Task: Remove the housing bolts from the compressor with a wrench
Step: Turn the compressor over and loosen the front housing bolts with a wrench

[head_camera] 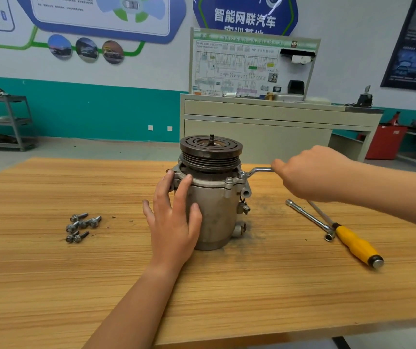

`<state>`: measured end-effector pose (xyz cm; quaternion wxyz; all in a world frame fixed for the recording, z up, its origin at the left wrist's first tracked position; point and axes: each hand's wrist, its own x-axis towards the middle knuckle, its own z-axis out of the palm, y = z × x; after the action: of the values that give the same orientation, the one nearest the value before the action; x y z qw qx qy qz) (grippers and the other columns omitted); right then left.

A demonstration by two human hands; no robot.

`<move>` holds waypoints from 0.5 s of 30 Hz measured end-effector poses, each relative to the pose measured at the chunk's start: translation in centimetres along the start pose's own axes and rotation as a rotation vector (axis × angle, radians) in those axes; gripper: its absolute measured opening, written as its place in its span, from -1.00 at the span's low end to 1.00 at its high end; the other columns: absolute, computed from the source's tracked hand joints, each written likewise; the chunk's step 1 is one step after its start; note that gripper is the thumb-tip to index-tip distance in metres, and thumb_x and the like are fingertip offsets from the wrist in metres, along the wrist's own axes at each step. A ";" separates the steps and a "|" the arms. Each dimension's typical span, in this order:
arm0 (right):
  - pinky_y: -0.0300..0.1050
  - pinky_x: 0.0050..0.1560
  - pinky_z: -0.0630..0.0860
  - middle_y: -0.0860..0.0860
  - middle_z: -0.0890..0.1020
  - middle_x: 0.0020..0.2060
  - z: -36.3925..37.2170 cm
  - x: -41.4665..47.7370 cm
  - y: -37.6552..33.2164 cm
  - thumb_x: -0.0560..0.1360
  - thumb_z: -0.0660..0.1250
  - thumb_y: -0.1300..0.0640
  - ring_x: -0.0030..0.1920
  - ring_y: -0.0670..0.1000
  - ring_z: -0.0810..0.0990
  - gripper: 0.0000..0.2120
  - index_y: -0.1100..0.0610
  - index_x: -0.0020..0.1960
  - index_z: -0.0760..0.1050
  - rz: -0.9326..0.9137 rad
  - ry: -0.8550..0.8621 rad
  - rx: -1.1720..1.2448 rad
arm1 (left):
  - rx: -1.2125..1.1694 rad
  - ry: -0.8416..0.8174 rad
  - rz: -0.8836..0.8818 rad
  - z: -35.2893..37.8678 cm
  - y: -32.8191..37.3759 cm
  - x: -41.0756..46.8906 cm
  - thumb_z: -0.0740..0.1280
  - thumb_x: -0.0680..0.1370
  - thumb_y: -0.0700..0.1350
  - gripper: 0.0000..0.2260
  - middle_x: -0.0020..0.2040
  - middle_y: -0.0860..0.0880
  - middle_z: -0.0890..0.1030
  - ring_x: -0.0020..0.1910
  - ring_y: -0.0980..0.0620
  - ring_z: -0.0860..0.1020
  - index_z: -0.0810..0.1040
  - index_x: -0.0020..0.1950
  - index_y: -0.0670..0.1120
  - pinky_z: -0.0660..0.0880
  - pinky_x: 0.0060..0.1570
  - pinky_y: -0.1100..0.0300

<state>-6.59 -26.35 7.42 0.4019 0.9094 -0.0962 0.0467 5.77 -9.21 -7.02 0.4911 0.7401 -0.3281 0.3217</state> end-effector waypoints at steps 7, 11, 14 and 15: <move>-0.09 -0.06 0.44 0.07 0.57 -0.06 2.4 6.8 -1.2 0.53 0.11 0.36 -0.04 0.10 0.53 -0.72 0.17 0.20 0.37 -0.011 0.250 0.224 | -0.011 0.006 0.003 0.2 -0.2 0.1 0.08 0.50 0.04 -0.60 0.45 -0.08 0.22 0.42 0.02 0.17 0.19 0.35 0.16 -0.07 0.33 -0.29; -0.05 -0.11 0.44 0.11 0.58 0.05 3.3 7.0 -1.7 0.54 0.11 0.33 0.04 0.14 0.53 -0.69 0.18 0.25 0.40 0.037 0.377 0.388 | -0.024 0.003 -0.003 0.1 0.0 0.2 0.07 0.50 0.04 -0.60 0.45 -0.08 0.22 0.42 -0.02 0.20 0.19 0.35 0.16 -0.05 0.33 -0.33; 0.03 -0.21 0.49 0.19 0.60 -0.12 3.2 4.6 -1.1 0.60 0.09 0.20 -0.14 0.21 0.57 -0.74 0.22 0.27 0.36 0.262 0.485 0.713 | -0.027 0.014 0.005 0.1 0.1 0.3 0.08 0.50 0.02 -0.61 0.43 -0.15 0.26 0.40 -0.01 0.20 0.21 0.33 0.14 0.04 0.31 -0.42; 0.06 -0.21 0.50 0.17 0.60 -0.19 2.8 3.5 -0.9 0.61 0.07 0.16 -0.19 0.20 0.57 -0.73 0.22 0.27 0.34 0.315 0.502 0.840 | -0.030 0.016 0.005 0.0 0.1 0.3 0.08 0.50 0.02 -0.61 0.43 -0.16 0.27 0.39 -0.02 0.20 0.21 0.33 0.13 0.07 0.29 -0.44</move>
<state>-2.92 -28.31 5.41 0.0008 0.9277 -0.1057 0.3582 5.86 -9.34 -6.71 0.5039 0.7293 -0.3307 0.3238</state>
